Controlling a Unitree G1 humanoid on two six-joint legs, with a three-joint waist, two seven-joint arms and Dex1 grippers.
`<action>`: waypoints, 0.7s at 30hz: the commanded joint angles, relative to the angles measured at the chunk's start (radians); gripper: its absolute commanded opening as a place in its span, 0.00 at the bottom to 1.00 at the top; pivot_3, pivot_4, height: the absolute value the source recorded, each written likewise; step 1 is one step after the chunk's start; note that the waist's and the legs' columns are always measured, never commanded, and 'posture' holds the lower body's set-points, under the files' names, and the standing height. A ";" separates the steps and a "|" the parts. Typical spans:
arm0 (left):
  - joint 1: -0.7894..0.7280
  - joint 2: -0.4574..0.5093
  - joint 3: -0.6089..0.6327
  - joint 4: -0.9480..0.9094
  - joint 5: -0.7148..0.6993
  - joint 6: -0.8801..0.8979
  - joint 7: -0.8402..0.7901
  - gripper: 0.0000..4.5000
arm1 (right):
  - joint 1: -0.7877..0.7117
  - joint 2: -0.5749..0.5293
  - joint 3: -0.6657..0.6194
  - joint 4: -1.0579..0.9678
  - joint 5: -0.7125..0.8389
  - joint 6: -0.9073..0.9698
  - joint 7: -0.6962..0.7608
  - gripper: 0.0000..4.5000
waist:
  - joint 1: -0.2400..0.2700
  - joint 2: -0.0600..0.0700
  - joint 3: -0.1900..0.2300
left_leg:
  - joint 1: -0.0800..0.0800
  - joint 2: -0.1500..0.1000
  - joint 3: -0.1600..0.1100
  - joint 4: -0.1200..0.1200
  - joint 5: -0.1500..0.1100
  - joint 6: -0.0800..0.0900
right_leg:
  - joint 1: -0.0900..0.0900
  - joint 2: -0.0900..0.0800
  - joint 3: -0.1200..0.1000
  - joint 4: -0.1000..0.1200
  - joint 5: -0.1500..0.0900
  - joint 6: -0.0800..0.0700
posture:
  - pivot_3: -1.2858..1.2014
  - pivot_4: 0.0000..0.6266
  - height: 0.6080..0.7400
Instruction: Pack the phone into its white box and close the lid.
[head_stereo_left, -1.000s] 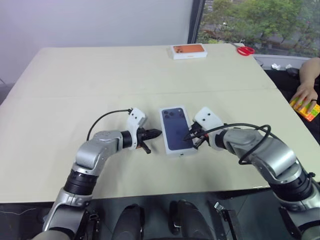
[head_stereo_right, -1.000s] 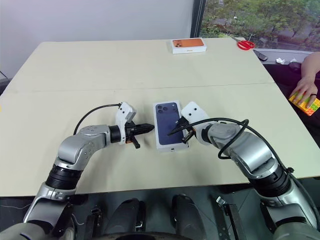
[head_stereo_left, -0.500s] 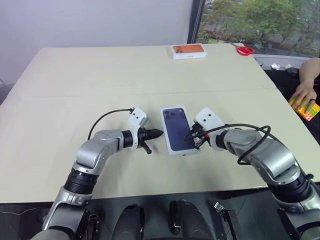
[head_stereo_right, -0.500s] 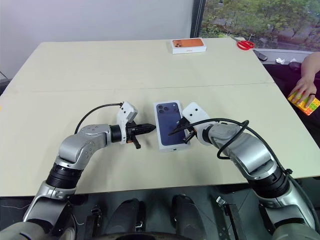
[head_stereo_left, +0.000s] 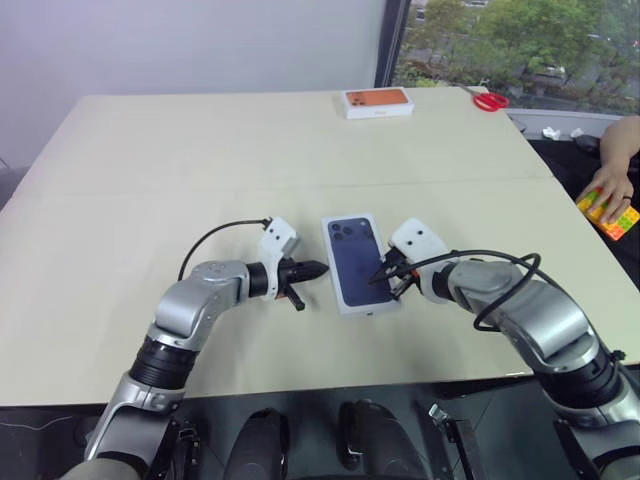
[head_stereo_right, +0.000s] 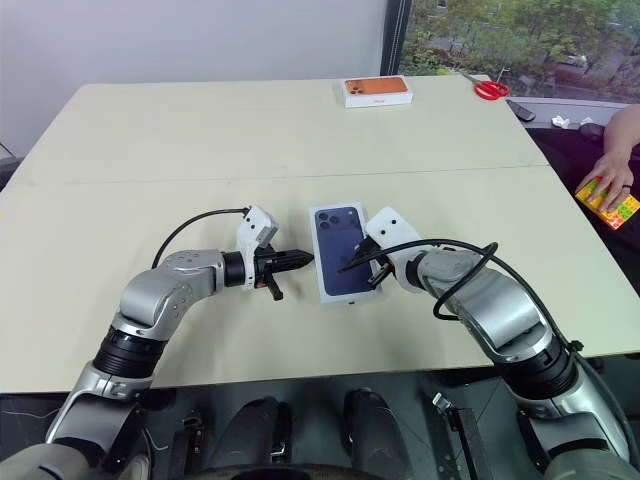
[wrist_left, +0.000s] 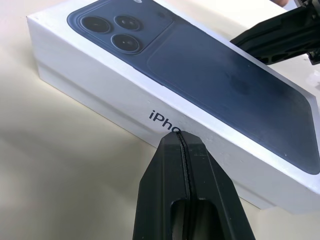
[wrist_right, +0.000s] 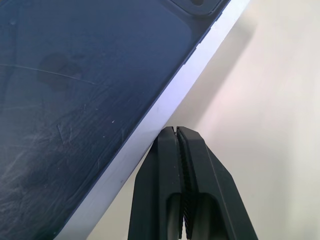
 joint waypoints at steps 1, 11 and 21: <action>-0.027 -0.015 0.016 -0.006 0.000 -0.021 0.006 0.00 | -0.007 0.010 -0.030 -0.049 -0.012 -0.008 0.006 0.02 | 0.000 0.000 0.000 | 0.000 0.000 0.000 0.000 0.000 0.000 | 0.000 0.000 0.000 0.000 0.000 0.000 | 0.52 0.24 1.00; -0.028 -0.023 0.021 0.001 -0.002 -0.022 0.021 0.00 | -0.006 0.019 -0.034 -0.046 -0.027 -0.006 0.008 0.02 | 0.000 0.000 0.000 | 0.000 0.000 0.000 0.000 0.000 0.000 | 0.000 0.000 0.000 0.000 0.000 0.000 | 0.52 0.24 1.00; -0.026 -0.020 0.043 0.003 -0.017 -0.006 0.025 0.00 | 0.000 0.013 -0.040 -0.049 -0.033 0.000 0.013 0.02 | 0.000 0.000 0.000 | 0.000 0.000 0.000 0.000 0.000 0.000 | 0.000 0.000 0.000 0.000 0.000 0.000 | 0.52 0.24 1.00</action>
